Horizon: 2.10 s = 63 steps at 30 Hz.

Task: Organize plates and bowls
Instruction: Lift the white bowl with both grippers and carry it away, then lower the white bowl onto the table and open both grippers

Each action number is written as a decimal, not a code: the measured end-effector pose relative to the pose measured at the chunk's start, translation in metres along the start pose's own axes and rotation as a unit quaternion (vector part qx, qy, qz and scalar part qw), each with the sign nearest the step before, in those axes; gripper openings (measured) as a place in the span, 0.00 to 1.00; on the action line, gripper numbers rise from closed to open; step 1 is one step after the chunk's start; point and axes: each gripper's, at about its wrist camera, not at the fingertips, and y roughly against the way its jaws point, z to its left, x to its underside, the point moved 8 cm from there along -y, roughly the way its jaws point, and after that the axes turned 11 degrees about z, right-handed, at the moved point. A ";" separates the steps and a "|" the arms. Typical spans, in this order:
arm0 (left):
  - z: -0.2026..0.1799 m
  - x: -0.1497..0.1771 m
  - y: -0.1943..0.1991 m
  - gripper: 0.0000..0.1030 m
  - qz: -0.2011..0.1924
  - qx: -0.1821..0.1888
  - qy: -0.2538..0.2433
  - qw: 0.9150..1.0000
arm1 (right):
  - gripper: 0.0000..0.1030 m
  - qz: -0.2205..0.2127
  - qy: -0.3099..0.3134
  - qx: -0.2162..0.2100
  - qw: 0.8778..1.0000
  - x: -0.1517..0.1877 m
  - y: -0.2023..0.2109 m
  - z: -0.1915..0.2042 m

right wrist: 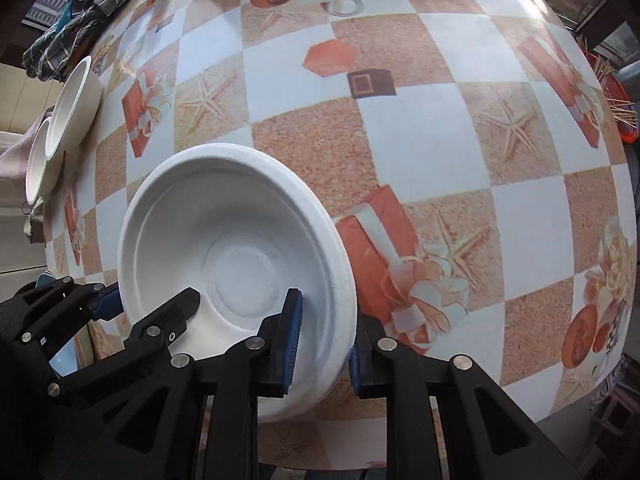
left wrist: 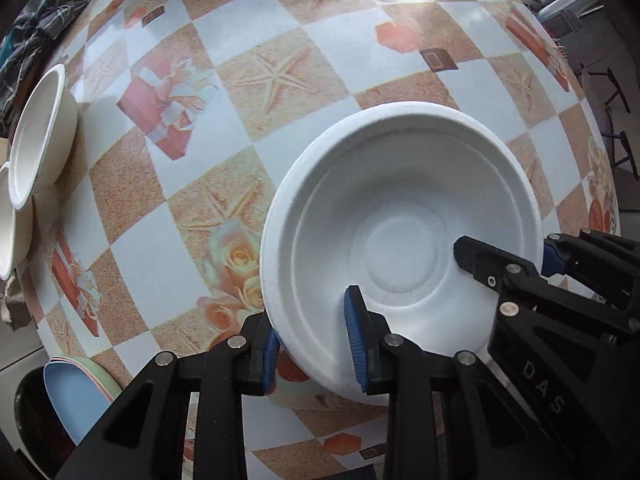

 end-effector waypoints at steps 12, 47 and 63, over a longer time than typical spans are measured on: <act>-0.099 -0.006 -0.002 0.33 0.000 -0.033 -0.098 0.995 | 0.21 -0.017 -0.095 -0.021 0.995 0.061 -0.013 -0.073; -0.106 0.161 0.083 0.76 -0.105 -0.072 -0.440 0.889 | 1.00 -0.084 -0.268 -0.066 0.958 0.259 0.068 -0.091; -0.097 0.140 0.102 0.76 -0.129 -0.016 -0.394 0.910 | 1.00 -0.092 -0.294 -0.013 0.951 0.273 0.091 -0.111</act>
